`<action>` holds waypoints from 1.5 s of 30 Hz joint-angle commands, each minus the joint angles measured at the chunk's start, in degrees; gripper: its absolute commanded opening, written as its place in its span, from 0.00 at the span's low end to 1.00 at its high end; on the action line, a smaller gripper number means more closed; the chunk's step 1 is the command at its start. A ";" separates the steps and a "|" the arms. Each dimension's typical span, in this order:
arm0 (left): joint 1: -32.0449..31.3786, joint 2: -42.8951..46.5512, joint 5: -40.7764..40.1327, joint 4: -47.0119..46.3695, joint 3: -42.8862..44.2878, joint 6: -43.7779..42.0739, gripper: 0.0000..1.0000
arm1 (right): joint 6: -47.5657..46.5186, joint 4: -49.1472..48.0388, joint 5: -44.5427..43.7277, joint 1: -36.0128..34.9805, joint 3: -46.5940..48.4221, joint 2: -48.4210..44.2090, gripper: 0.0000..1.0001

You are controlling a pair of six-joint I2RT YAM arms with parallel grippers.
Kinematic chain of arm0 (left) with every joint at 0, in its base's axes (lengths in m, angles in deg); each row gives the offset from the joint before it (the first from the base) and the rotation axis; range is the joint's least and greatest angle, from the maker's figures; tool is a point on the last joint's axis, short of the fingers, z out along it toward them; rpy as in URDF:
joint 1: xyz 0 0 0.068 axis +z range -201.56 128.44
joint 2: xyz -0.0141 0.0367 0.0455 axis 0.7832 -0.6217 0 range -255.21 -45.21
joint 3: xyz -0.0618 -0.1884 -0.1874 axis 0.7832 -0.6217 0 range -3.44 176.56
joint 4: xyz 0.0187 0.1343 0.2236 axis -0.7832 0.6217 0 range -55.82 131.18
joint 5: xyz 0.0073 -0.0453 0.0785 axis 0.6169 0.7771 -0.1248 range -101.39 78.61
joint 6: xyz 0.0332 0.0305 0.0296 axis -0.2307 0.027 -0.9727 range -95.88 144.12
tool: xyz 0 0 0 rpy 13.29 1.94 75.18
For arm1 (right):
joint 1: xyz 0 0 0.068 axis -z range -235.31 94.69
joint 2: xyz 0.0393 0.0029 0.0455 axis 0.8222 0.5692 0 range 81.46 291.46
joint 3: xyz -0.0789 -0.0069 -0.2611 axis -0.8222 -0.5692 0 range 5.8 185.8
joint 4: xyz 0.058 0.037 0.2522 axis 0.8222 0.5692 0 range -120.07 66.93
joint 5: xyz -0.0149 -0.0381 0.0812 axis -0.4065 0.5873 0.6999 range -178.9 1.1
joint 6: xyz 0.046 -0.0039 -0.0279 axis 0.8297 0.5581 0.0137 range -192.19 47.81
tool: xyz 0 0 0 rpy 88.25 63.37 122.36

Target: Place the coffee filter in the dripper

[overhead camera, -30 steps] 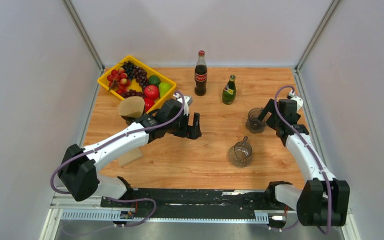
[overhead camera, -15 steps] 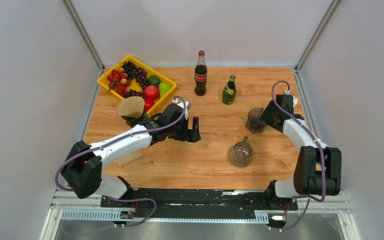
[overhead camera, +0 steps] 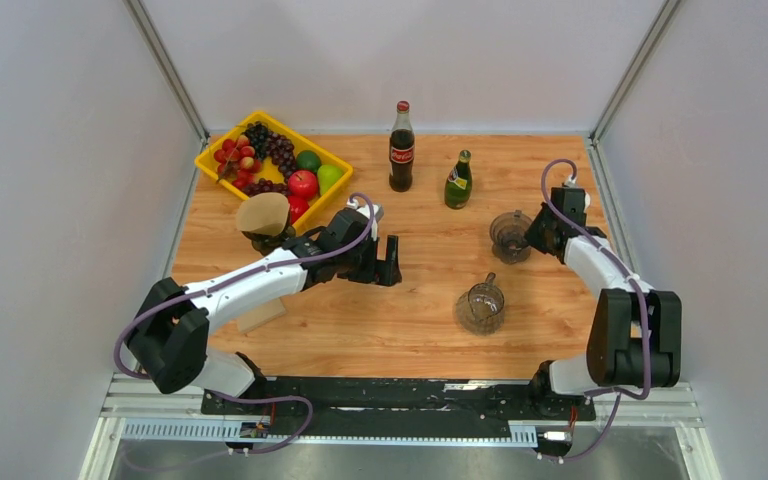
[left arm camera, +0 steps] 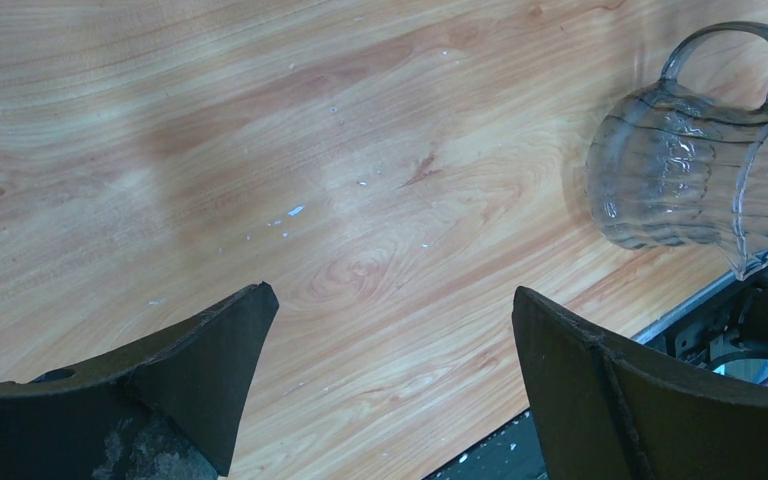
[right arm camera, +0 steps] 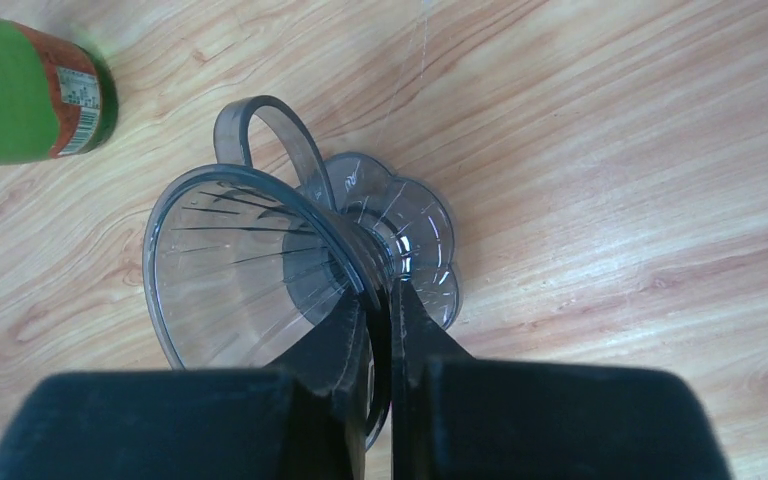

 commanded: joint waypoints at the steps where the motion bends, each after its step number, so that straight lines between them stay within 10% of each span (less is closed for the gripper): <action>1: -0.28 -0.18 0.54 -1.22 0.13 0.44 1.00 | -0.50 -1.00 2.31 0.16 1.27 -4.72 0.03; 21: -0.35 -1.51 3.17 -2.98 0.53 -0.14 1.00 | -2.90 24.71 27.78 0.08 4.11 -26.82 0.00; 45: -0.32 -0.72 1.80 -1.79 -1.23 0.45 1.00 | -10.58 36.60 30.52 -0.82 0.88 -35.18 0.05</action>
